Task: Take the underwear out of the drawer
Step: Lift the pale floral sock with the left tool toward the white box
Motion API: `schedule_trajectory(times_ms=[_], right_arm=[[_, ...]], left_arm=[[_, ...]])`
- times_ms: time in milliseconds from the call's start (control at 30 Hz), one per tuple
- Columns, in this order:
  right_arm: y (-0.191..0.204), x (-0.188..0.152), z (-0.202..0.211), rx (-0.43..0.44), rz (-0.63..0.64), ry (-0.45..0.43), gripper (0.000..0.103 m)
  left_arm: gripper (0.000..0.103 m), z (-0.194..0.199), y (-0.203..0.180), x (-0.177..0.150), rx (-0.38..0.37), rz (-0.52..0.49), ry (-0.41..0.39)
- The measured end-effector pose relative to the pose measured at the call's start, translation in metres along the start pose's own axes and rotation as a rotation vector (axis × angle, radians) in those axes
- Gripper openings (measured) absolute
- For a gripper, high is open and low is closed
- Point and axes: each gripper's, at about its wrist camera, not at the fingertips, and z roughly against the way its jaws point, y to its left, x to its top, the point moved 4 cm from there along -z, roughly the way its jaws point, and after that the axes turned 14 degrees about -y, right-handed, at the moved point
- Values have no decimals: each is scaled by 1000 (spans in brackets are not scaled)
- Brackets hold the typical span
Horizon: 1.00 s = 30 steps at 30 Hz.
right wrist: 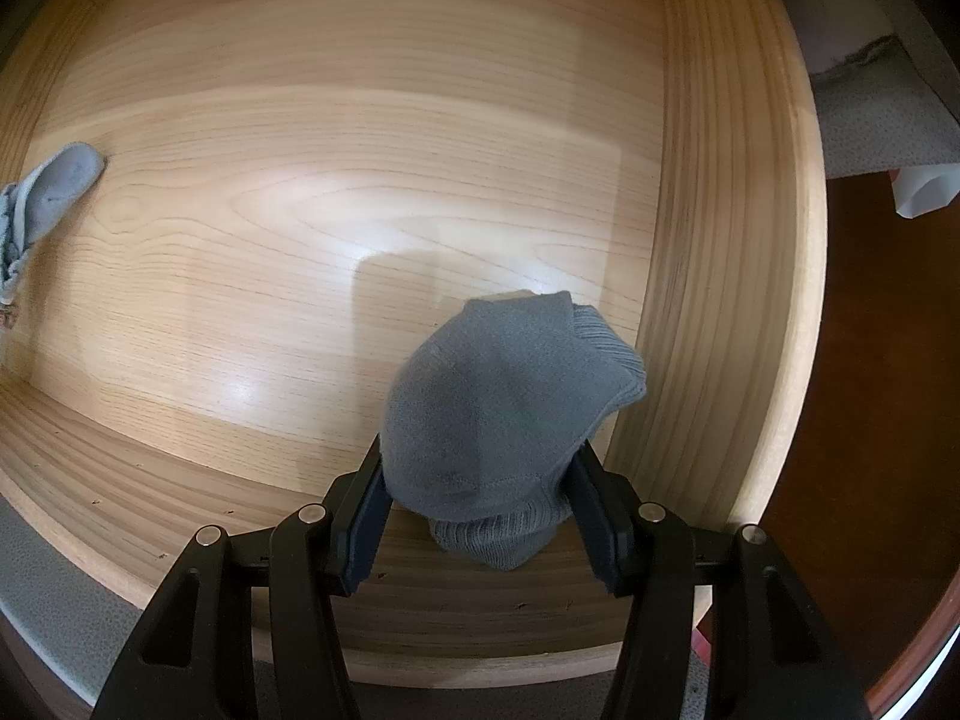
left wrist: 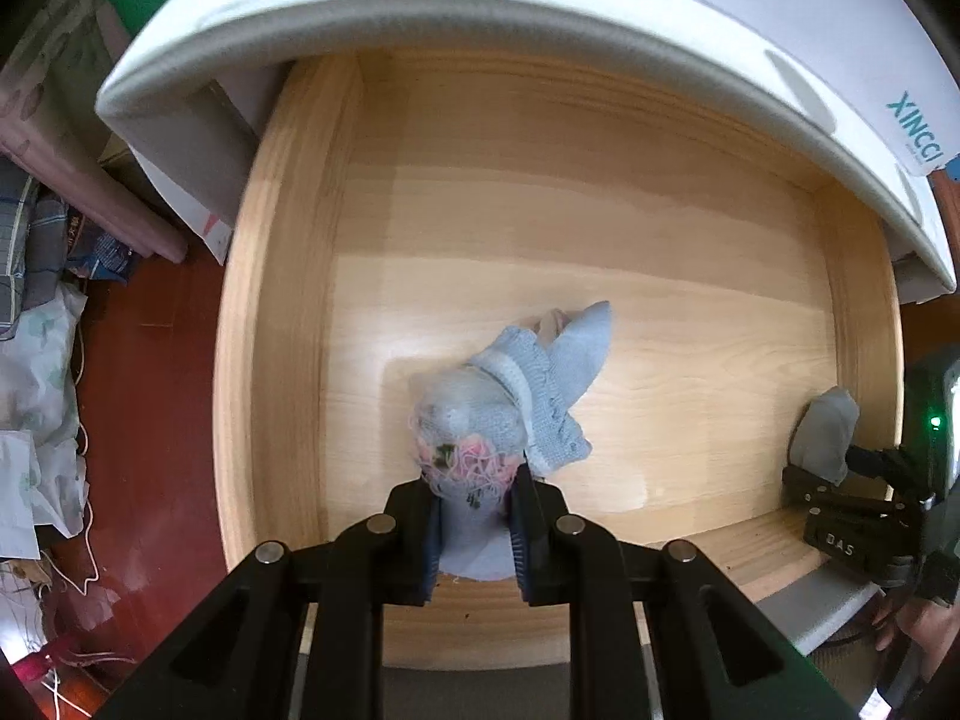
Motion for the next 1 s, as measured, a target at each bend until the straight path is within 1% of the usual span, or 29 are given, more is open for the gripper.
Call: schedule_trajectory(times_ms=[133,167,267,467,667,867,1000], right_arm=[[0,0,0,-1,0,1,53],[0,0,0,-1,0,1,53],[0,0,0,-1,0,1,53],[0,1,0,-1,2,0,52],[1,0,0,-1,1,0,52],[1,0,0,-1,2,0,52],[0,0,1,-1,2,-1,52]], left_arm=[[18,13,6,0,-10,4,-16],[18,6,5,-5,-11,2,-23],[18,13,2,-7,-27,1,-40],[18,42,2,-5,-45,-10,-88],[18,80,8,-2,-58,-18,-141],[18,126,8,11,-66,-32,-221],[18,166,5,24,-77,-55,-286]])
